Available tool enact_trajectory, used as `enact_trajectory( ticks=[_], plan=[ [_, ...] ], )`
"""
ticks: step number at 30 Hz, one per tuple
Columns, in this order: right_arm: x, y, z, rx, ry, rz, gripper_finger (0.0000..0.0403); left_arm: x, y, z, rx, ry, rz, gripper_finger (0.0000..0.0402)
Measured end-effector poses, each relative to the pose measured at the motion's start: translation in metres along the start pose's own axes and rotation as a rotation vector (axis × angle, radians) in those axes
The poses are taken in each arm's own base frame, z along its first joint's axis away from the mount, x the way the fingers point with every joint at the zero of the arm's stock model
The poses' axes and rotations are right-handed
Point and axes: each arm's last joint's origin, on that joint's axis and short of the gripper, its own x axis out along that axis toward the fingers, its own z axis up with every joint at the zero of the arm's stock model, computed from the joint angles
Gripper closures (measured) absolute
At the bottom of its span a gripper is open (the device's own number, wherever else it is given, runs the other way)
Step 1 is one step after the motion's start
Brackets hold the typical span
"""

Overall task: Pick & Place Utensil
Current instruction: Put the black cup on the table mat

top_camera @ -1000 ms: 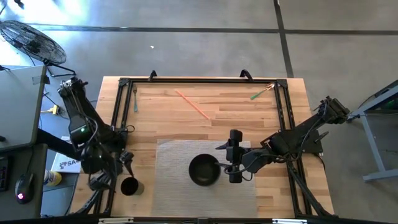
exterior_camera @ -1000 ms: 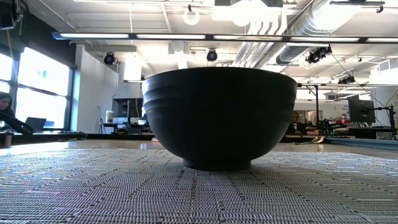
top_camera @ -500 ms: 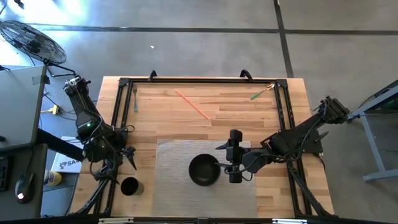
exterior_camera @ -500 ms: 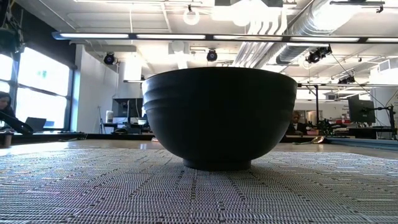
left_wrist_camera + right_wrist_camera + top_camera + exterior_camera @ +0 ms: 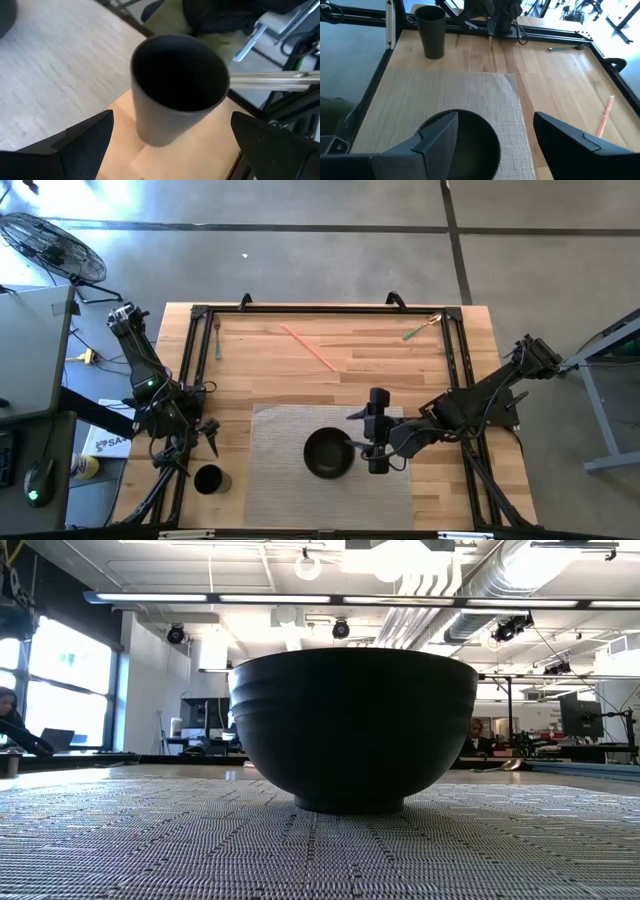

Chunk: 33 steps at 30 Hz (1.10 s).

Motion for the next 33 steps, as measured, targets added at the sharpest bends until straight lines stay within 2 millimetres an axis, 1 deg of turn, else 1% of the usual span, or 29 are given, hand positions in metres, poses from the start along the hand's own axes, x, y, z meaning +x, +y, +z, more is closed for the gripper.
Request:
enact_trajectory(
  ticks=[3, 12, 15, 23, 33],
  plan=[
    [0.000, 0.000, 0.000, -0.004, -0.004, -0.016, 0.0148, 0.004, 0.000, -0.003, 0.000, -0.030, -0.031, 0.0002],
    [0.000, -0.001, 0.001, -0.065, -0.015, -0.026, 0.0148, 0.020, 0.004, -0.020, 0.024, -0.074, -0.018, 0.0002],
    [0.000, 0.000, 0.002, -0.086, -0.026, -0.024, 0.0148, 0.020, 0.004, -0.017, 0.022, -0.119, 0.010, 0.0002],
    [0.000, 0.001, 0.007, -0.137, -0.070, -0.016, 0.0148, 0.021, 0.004, -0.015, 0.020, -0.138, 0.028, 0.0002],
    [0.000, 0.001, 0.007, -0.137, -0.071, -0.013, 0.0148, 0.041, 0.002, -0.009, 0.028, -0.125, 0.028, 0.0002]
  ],
)
